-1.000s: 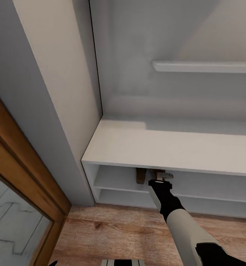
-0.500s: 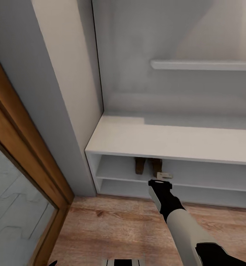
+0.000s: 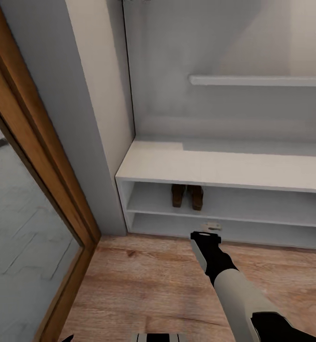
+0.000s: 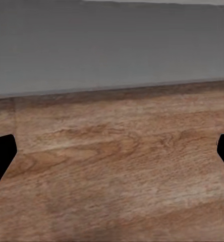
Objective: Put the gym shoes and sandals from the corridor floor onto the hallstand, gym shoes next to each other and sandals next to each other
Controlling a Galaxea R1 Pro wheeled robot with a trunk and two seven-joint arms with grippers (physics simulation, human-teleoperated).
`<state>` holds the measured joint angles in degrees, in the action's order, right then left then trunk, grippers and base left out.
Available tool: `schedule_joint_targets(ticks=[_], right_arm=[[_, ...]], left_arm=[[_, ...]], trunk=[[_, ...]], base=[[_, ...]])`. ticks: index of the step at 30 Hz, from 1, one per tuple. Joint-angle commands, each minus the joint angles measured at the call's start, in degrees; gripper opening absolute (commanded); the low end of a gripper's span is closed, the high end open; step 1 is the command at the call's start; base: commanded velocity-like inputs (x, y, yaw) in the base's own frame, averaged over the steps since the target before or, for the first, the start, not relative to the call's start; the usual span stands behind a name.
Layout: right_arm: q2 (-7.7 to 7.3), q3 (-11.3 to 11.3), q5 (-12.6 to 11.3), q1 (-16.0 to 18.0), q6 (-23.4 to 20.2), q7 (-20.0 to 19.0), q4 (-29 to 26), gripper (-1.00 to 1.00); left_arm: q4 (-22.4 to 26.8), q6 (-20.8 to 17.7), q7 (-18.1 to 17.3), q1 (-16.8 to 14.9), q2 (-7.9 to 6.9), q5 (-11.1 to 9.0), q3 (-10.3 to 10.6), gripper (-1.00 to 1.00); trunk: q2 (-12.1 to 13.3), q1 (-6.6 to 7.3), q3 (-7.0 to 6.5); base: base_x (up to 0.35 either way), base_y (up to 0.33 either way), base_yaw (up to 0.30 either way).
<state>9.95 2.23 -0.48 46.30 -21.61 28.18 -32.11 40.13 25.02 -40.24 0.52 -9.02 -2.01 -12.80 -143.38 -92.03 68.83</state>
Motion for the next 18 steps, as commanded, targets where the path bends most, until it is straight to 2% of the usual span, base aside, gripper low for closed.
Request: schedule_joint_targets(ticks=[1, 8, 18], right_arm=[[0.05, 0.13, -0.05, 0.01, -0.28, 0.12, 0.02, 1.0], [0.05, 0.06, 0.04, 0.0, -0.28, 0.12, 0.54, 1.0], [0.05, 0.06, 0.13, -0.07, -0.23, 0.12, 0.64, 1.0]], left_arm=[[0.04, -0.05, -0.36, 0.01, -0.01, -0.26, -0.12, 1.0], [0.04, -0.06, -0.36, 0.01, 0.05, -0.47, -0.2, 1.0], [0.04, -0.11, -0.36, 0.01, 0.06, -0.54, -0.21, 1.0]], trunk=[[-0.02, 0.04, 0.04], [-0.02, 0.04, 0.04], [-0.02, 0.04, 0.04]], base=[[-0.337, 0.0, 0.0], [-0.284, 0.0, 0.0], [-0.025, 0.0, 0.0]])
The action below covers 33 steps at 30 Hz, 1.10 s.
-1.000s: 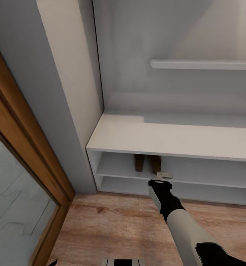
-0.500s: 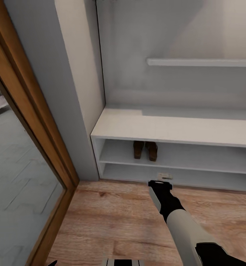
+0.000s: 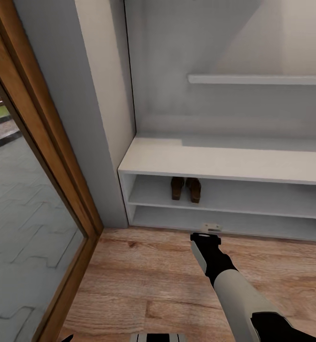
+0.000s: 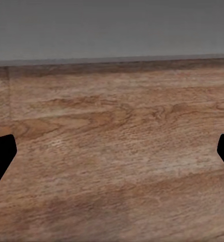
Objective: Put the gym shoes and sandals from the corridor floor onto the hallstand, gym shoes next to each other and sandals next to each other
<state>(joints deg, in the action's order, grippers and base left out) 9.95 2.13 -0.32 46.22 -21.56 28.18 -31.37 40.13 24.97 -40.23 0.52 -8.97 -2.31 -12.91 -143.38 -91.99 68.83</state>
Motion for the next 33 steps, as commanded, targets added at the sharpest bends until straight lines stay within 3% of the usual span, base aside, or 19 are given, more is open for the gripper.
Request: schedule_joint_targets(ticks=[1, 15, 23, 30, 31, 33], right_arm=[[0.05, 0.15, -0.03, -0.02, -0.25, 0.12, -0.07, 1.0], [0.05, 0.15, -0.17, -0.08, 0.01, 0.15, 3.31, 1.0], [0.05, 0.17, -0.2, -0.11, 1.56, 0.2, 8.57, 1.0], [0.05, 0.18, -0.02, -0.16, 12.01, 0.05, 16.38, 1.0], [0.05, 0.16, 0.09, -0.22, 17.6, -0.07, 21.01, 1.0], [0.05, 0.14, 0.24, -0.56, 21.78, -0.12, 23.81, 1.0]], left_arm=[[0.04, -0.07, -0.38, 0.01, 0.01, -0.22, -0.1, 1.0], [0.02, -0.03, -0.32, 0.01, 0.17, 0.27, 0.16, 1.0], [0.0, -0.02, -0.29, 0.01, 0.18, 0.13, 0.1, 1.0], [0.01, -0.01, -0.24, 0.01, 0.18, 0.05, -0.08, 1.0], [-0.01, -0.01, -0.16, 0.01, 0.18, 0.18, -0.07, 1.0], [-0.03, -0.01, -0.13, 0.01, 0.2, 0.27, -0.04, 1.0]], trunk=[[-0.02, 0.01, 0.04], [-0.02, 0.01, 0.04], [-0.02, 0.01, 0.04], [-0.02, 0.01, 0.04], [-0.02, 0.01, 0.04], [-0.02, 0.01, 0.04]], base=[[0.0, 0.0, 0.0], [0.0, 0.0, 0.0], [0.0, 0.0, -0.114], [0.0, 0.0, -0.284], [0.0, 0.0, -0.299], [0.0, 0.0, -0.299]])
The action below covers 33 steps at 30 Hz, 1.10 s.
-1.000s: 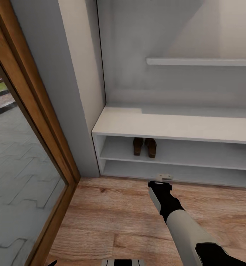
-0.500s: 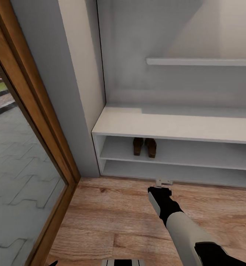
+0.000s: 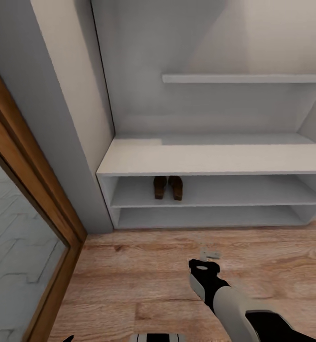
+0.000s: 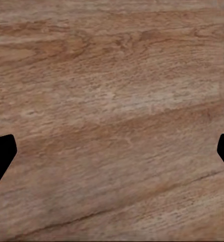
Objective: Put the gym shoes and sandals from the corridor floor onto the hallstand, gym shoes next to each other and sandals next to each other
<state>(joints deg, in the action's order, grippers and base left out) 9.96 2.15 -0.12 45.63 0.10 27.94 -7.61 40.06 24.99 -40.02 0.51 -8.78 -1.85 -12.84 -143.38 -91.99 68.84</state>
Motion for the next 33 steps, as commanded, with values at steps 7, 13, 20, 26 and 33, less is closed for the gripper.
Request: schedule_joint_targets(ticks=[7, 13, 20, 26, 33], right_arm=[[0.04, -0.14, 0.72, -2.14, 10.7, 0.03, 4.88, 1.0], [0.04, -0.35, 3.91, -5.78, 14.5, 0.01, 5.9, 1.0], [-3.65, -0.39, 8.87, -13.05, 21.15, -1.9, 6.04, 1.0], [-4.23, -0.39, 9.25, -16.2, 26.64, -4.71, 6.08, 1.0], [-5.18, -0.39, 9.34, -17.94, 28.35, -5.71, 6.11, 1.0]], left_arm=[[0.03, -0.03, -0.27, 0.02, 0.06, -0.1, -0.13, 1.0], [0.02, -0.03, -0.24, 0.02, 0.07, -0.1, -0.14, 1.0], [0.02, 0.1, -0.22, 0.04, 0.05, -0.25, -0.24, 1.0], [0.02, 0.08, -0.11, 0.04, 0.04, -0.57, -0.38, 1.0], [-0.05, 0.09, -0.07, 0.02, 0.02, -0.73, -0.49, 1.0]], trunk=[[-0.02, 0.01, 0.03], [-0.02, 0.01, 0.03], [-0.02, 0.01, 0.03], [-0.02, 0.01, 0.03], [-0.02, 0.01, 0.03]], base=[[0.0, 0.0, -0.3], [0.0, 0.0, -0.3], [0.0, 0.0, -0.3], [0.0, 0.0, -0.3], [0.0, 0.0, -0.3]])
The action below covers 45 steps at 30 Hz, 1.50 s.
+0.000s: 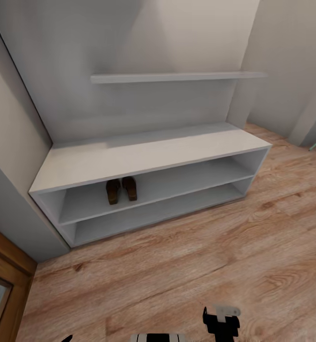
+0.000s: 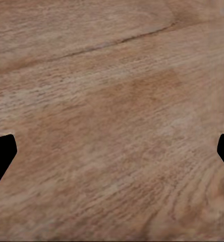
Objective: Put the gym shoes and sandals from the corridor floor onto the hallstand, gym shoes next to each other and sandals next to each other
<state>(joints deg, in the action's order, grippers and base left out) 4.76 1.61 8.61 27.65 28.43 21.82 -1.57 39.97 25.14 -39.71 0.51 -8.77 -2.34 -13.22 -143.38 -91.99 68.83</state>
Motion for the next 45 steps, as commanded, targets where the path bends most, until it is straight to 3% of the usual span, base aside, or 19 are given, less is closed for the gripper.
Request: schedule_joint_targets(ticks=[1, 6, 10, 18, 30, 36, 45], right_arm=[[-1.12, 0.15, 0.5, -0.38, 0.21, -0.67, 0.05, 1.0], [-1.68, 0.2, 0.43, -0.54, 0.24, -4.42, 0.02, 1.0], [-1.85, 0.29, 0.22, -0.66, 0.22, -6.71, -0.06, 1.0], [-2.08, 0.48, 0.04, -0.67, 0.22, -6.78, -0.1, 1.0], [-2.19, 0.59, 0.0, -0.67, 0.56, -6.79, -0.19, 1.0], [-2.17, 0.59, 0.0, -0.67, 0.57, -6.79, -0.22, 1.0], [-2.41, 0.67, 0.0, -0.67, 0.57, -6.79, -0.27, 1.0]], left_arm=[[-0.08, -0.04, -0.32, 0.02, 0.05, -0.29, -0.13, 1.0], [-0.5, -0.03, -0.29, 0.02, 0.07, -0.54, -0.22, 1.0], [-0.78, -0.06, 1.11, 0.02, 0.07, -0.71, -1.18, 1.0], [-2.16, -0.03, 1.37, 0.02, 0.12, -0.7, -1.56, 1.0], [-2.78, -0.08, 2.26, 0.02, 0.13, -1.21, -1.8, 1.0], [-2.79, -0.09, 4.34, 0.02, 0.12, -1.96, -1.81, 1.0], [-2.84, 0.06, 8.45, 0.02, 0.27, -3.42, -1.67, 1.0]], trunk=[[-0.02, 0.01, 0.04], [-0.02, 0.01, 0.04], [0.04, 0.11, -0.85], [0.14, 0.32, -2.62], [4.96, 2.95, -4.83], [7.36, 4.27, -6.11], [7.36, 4.27, -6.44]], base=[[0.0, 0.0, -0.3], [0.0, 0.0, -0.3], [0.0, 0.0, -0.3], [0.0, 0.0, -0.3], [0.0, 0.0, -0.3], [0.0, 0.0, -0.3], [0.0, 0.0, -0.299]])
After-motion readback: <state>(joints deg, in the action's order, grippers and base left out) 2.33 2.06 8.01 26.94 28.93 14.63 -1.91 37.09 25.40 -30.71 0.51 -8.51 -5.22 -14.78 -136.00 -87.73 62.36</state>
